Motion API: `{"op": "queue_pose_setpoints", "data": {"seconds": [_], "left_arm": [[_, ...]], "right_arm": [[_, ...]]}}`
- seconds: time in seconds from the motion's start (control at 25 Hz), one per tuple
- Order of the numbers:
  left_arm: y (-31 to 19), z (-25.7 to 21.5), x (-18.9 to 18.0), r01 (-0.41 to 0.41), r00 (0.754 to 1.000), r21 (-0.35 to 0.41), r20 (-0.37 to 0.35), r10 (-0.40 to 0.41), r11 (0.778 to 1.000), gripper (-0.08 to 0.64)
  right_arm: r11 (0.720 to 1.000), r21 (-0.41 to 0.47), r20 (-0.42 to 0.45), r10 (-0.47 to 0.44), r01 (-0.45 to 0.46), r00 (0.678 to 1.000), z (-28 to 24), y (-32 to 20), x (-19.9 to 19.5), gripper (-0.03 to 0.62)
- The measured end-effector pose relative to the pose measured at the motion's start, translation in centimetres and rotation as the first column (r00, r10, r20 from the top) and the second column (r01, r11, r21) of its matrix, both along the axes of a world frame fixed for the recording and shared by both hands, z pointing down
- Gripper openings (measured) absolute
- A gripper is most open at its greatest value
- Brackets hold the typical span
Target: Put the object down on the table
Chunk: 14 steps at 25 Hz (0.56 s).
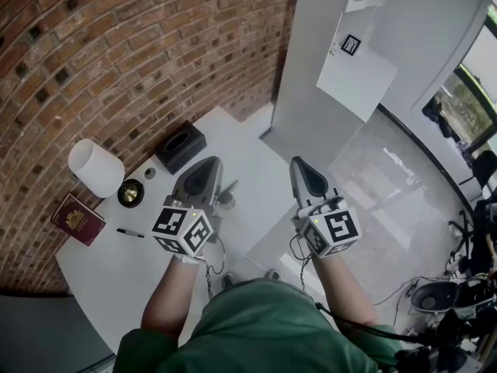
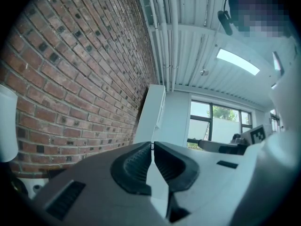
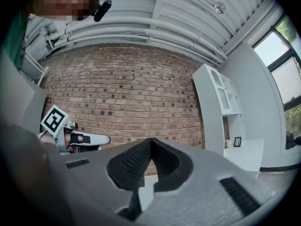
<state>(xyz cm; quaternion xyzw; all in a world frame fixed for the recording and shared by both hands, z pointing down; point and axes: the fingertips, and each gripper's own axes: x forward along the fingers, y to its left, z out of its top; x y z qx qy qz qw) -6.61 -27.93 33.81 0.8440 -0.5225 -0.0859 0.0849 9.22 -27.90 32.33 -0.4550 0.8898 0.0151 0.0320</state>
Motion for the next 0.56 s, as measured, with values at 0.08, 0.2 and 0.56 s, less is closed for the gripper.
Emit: {"op": "queue_pose_setpoints", "data": {"seconds": [0.08, 0.2, 0.56], "left_arm": [[-0.09, 0.27, 0.03, -0.003, 1.000, -0.006, 0.001, 0.003, 1.000, 0.018], [-0.16, 0.67, 0.19, -0.009, 1.000, -0.014, 0.002, 0.009, 1.000, 0.018], [-0.84, 1.08, -0.26, -0.008, 1.000, -0.017, 0.014, 0.008, 1.000, 0.018]], "right_arm": [[1.000, -0.001, -0.001, 0.001, -0.001, 1.000, 0.01, -0.04, -0.07, 0.002], [1.000, -0.004, -0.002, 0.006, -0.006, 1.000, 0.14, -0.09, -0.04, 0.002], [1.000, -0.012, -0.012, 0.018, -0.018, 1.000, 0.48, -0.55, -0.20, 0.002]]}}
